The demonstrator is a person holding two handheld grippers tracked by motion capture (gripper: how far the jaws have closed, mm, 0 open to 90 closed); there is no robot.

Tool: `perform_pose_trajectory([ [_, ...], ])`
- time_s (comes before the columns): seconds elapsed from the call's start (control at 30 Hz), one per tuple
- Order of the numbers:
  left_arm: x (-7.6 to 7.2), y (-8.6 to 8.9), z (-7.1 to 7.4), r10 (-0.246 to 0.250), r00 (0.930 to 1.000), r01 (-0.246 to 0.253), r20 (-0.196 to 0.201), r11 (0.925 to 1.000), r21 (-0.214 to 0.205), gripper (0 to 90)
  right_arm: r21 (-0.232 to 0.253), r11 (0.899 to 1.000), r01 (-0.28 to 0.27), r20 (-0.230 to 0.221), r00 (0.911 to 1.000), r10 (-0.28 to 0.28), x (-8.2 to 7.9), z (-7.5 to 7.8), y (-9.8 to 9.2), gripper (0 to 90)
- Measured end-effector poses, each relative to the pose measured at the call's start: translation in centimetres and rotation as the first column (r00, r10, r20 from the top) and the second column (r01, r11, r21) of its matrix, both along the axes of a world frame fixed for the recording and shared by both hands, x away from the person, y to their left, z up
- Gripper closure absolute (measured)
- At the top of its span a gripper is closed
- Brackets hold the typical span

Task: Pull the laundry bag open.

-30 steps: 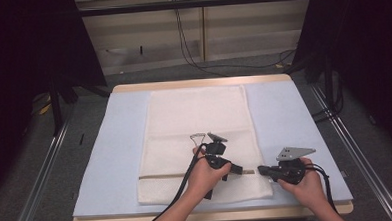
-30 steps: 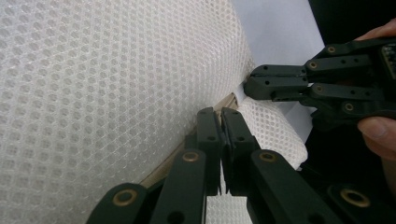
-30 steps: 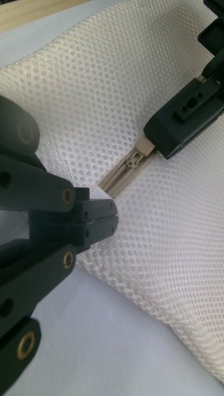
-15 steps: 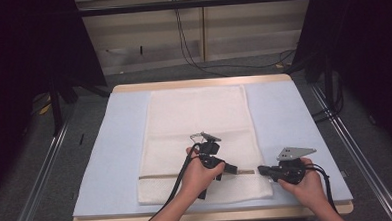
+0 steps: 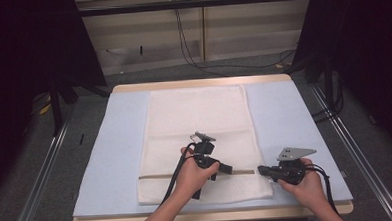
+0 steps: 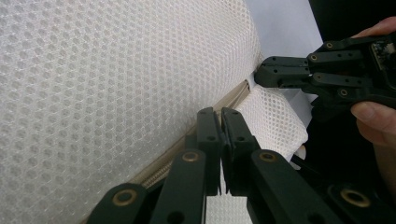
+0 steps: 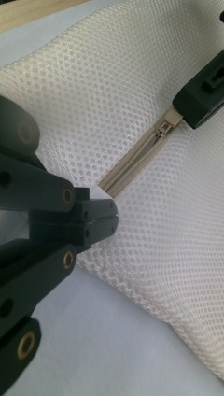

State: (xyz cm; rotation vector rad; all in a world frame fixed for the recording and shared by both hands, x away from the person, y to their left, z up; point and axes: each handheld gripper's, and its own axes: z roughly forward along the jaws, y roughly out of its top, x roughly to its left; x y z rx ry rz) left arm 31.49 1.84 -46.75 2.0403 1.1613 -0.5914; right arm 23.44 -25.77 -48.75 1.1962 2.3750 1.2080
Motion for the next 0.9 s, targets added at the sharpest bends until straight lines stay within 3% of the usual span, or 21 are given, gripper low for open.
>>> perform_pose_trajectory([
  [0.9,-0.1,1.0,-0.2,0.011,0.9999,-0.011,-0.005,0.9999,-0.009,87.3,0.009,1.000,0.004,-0.009,1.0000,-0.004,0.0,0.0,-0.1,90.0],
])
